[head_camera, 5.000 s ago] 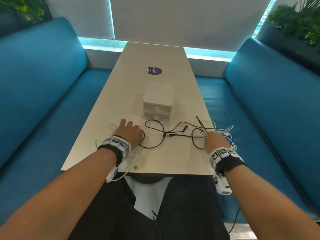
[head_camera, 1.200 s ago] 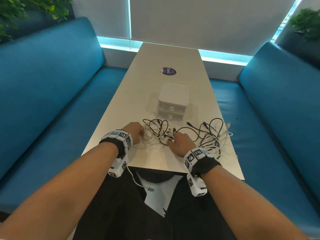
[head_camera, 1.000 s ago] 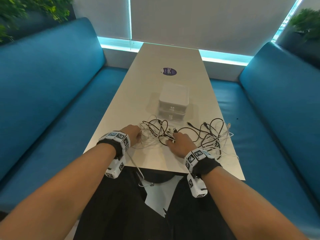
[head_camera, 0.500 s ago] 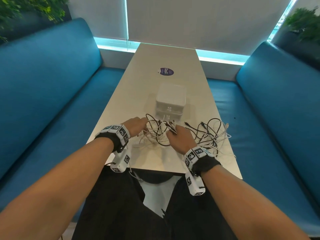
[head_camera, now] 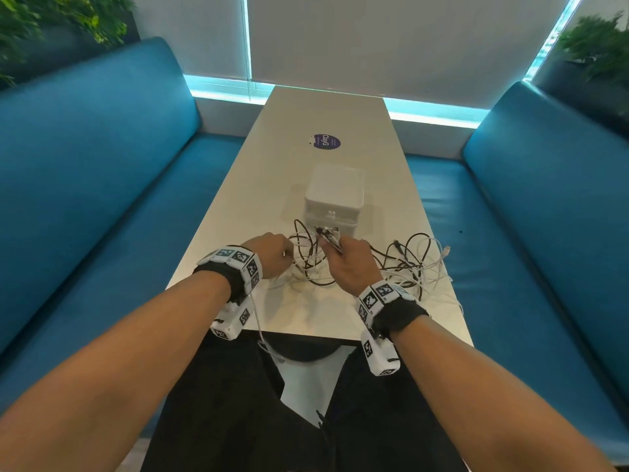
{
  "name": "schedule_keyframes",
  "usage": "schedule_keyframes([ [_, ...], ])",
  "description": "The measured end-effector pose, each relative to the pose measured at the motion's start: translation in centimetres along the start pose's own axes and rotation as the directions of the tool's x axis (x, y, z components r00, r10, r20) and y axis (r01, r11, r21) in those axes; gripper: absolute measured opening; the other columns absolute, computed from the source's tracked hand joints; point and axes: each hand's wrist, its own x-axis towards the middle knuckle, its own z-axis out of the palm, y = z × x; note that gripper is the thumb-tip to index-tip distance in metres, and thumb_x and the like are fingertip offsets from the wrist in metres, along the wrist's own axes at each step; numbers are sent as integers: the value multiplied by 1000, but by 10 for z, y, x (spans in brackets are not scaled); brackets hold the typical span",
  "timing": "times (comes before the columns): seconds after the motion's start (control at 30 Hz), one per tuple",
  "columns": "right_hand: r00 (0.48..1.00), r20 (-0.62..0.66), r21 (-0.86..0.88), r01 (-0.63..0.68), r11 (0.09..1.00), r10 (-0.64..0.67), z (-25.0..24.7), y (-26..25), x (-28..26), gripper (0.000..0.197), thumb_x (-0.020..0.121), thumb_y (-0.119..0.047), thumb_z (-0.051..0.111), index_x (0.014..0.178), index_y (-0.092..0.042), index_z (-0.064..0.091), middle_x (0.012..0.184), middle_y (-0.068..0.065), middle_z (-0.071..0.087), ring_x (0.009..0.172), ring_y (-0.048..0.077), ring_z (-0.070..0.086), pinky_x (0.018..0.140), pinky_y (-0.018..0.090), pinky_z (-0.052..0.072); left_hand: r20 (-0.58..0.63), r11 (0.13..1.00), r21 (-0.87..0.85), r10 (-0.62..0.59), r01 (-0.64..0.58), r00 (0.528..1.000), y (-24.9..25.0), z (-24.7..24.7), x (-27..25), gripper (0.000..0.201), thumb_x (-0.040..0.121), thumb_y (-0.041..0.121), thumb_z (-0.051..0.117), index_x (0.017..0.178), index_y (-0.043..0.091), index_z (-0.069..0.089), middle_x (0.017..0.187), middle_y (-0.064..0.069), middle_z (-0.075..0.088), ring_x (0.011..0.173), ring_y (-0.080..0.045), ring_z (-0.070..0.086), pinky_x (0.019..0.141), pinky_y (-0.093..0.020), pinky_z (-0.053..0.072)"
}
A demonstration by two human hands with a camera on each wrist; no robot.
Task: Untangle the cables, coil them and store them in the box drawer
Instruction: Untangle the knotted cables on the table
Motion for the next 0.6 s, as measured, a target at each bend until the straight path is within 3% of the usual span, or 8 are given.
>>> schedule_keyframes([
  [0.1, 979, 196, -93, 80, 992, -61, 6, 2, 0, 26, 101, -38, 48, 83, -22, 58, 72, 2, 62, 62, 17, 55, 57, 27, 40, 24, 1000, 20, 24, -25, 999, 5, 4, 1, 22, 98, 25, 51, 108, 18, 69, 116, -7, 67, 101, -28, 63, 86, -35, 50],
  [0.2, 933, 352, -393, 69, 917, 81, 13, 13, -2, 29, 101, -35, 45, 101, -13, 64, 94, 11, 67, 84, 29, 63, 71, 35, 50, -21, 1000, -15, 26, -27, 999, 5, -3, 0, 25, 98, 25, 48, 108, 16, 69, 112, -9, 69, 99, -29, 63, 86, -35, 50],
  [0.33, 908, 293, -511, -116, 851, 300, 8, 30, -7, 32, 98, -36, 49, 113, -9, 59, 110, 13, 63, 97, 32, 63, 79, 38, 53, -170, 996, -84, -37, 23, 985, -7, -26, -3, 30, 96, 44, 56, 98, 20, 75, 91, 0, 67, 87, -22, 62, 82, -34, 52],
  [0.5, 892, 265, -550, -172, 817, 366, -3, 31, -1, 28, 95, -30, 48, 112, -11, 58, 116, 11, 60, 101, 31, 62, 76, 34, 48, -185, 975, -221, -76, 34, 980, -16, -40, 2, 27, 102, 21, 46, 98, 16, 72, 104, -5, 70, 93, -24, 62, 84, -33, 48],
  [0.6, 912, 223, -485, -201, 851, 343, -4, 26, 3, 31, 97, -38, 45, 104, -12, 60, 106, 11, 64, 91, 30, 63, 73, 34, 51, -134, 947, -319, -72, 25, 988, -14, -34, 5, 25, 102, 15, 37, 92, 22, 59, 89, -3, 70, 84, -25, 63, 70, -32, 48],
])
